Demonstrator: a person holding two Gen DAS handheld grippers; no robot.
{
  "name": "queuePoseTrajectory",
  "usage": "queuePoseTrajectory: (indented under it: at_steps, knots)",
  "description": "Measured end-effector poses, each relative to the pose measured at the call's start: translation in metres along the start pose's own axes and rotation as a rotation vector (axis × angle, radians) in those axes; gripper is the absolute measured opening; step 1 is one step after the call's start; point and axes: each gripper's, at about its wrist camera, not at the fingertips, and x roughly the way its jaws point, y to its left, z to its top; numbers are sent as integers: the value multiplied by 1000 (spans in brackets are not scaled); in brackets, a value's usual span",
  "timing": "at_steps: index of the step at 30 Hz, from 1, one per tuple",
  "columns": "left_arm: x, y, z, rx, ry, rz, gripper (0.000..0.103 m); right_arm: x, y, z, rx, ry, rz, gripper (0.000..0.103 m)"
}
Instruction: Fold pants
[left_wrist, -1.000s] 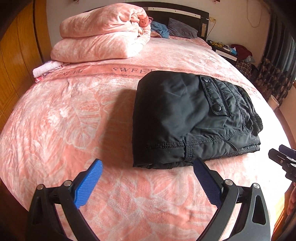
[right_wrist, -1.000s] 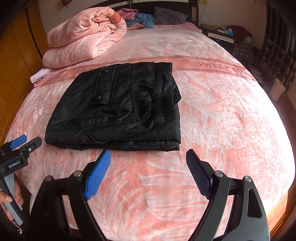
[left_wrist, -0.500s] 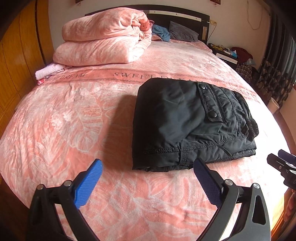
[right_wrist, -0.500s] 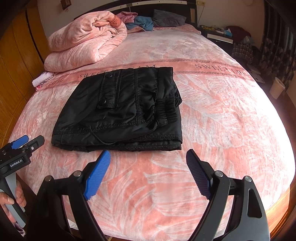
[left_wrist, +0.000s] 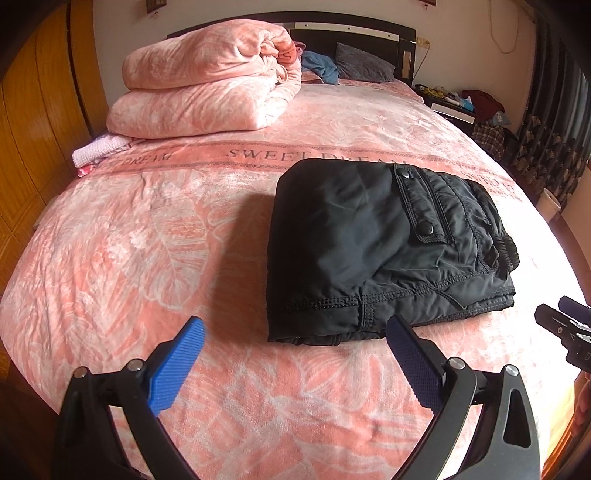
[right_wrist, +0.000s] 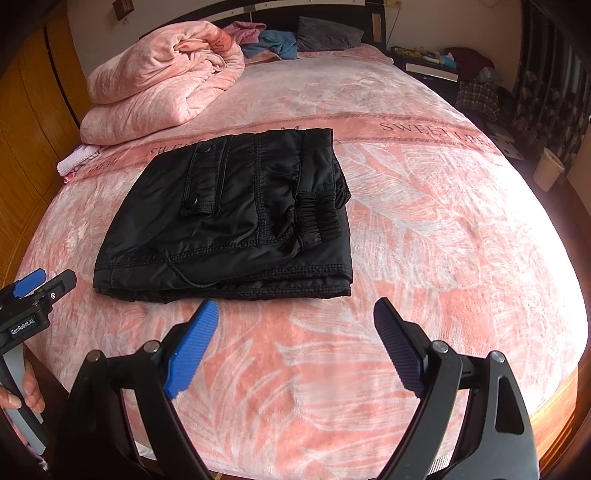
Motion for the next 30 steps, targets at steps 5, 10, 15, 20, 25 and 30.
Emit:
queuePoseTrajectory:
  at_steps: [5,10,15,20,25,30]
  knots:
    - [1,-1,2,6,-1,-1,99,1,1,1,-7,1,3,87]
    - [1,0,3,5,-2,-2,99,2,3,2,-21,2,1,87]
    - [1,0,3,6,-1,-1,99,4,4,2,-25,7,-1,87]
    - [1,0,3,1,2,-6,99,7,5,1,-34,13,-10,87]
    - [2,3,5,-19,3,-26,99,8,5,0,-42,19,-13,87]
    - [3,2,4,-1,-7,27,99,9,5,0,-44,21,-15,88]
